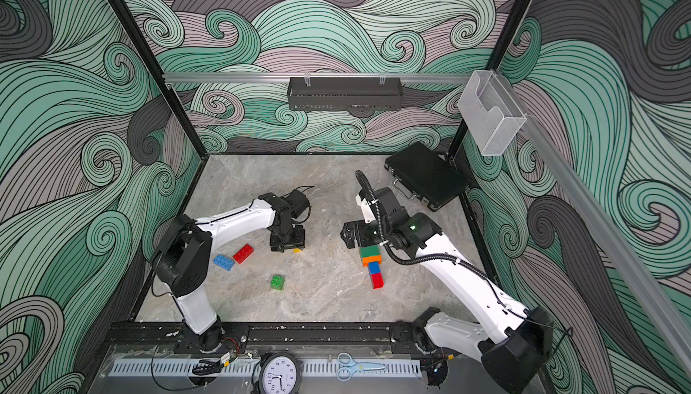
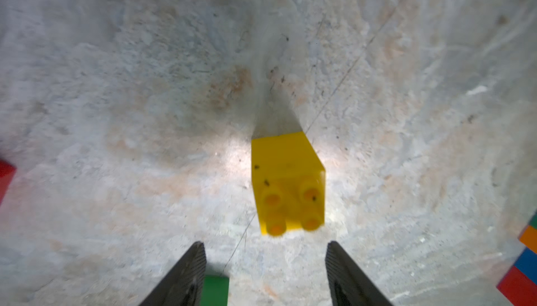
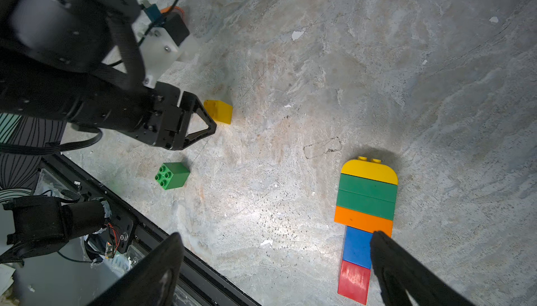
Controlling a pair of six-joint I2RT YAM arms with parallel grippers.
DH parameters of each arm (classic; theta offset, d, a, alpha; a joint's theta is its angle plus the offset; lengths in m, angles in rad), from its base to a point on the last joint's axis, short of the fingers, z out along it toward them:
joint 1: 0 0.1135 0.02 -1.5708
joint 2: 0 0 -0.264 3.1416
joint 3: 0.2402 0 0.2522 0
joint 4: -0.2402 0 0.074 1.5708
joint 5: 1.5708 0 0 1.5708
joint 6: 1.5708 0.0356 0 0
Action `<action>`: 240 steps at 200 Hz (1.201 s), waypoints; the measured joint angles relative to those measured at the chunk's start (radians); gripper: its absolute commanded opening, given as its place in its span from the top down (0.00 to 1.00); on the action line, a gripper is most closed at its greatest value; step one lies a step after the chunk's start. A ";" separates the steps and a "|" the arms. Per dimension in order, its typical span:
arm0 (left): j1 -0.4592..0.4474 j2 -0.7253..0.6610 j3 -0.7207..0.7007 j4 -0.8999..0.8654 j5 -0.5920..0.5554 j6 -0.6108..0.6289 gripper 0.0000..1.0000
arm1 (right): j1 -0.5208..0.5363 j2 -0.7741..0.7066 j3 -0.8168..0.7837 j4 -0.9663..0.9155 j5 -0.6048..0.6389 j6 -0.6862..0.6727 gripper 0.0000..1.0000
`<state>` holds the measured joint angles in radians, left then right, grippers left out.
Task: Assemble an ice cream with lego
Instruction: Adjust the lego brick at the center of the board, then pick up the lego brick from the center of the board.
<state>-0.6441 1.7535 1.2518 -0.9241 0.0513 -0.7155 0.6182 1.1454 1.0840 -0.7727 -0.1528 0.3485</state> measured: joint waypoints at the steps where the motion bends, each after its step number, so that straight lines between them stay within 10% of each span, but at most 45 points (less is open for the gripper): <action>1: 0.000 -0.003 -0.001 -0.001 0.000 0.000 0.33 | 0.000 0.000 0.000 0.000 0.000 0.000 0.01; 59: -0.053 -0.253 -0.178 -0.116 0.022 -0.026 0.31 | 0.000 -0.018 -0.021 -0.009 0.000 0.004 0.01; 240: -0.131 -0.185 -0.298 -0.033 0.026 -0.036 0.47 | 0.000 -0.082 -0.039 -0.018 0.021 0.031 0.01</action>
<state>-0.7750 1.5681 0.9535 -0.9569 0.0776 -0.7513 0.6182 1.0637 1.0454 -0.7902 -0.1314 0.3790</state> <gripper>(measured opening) 0.548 0.993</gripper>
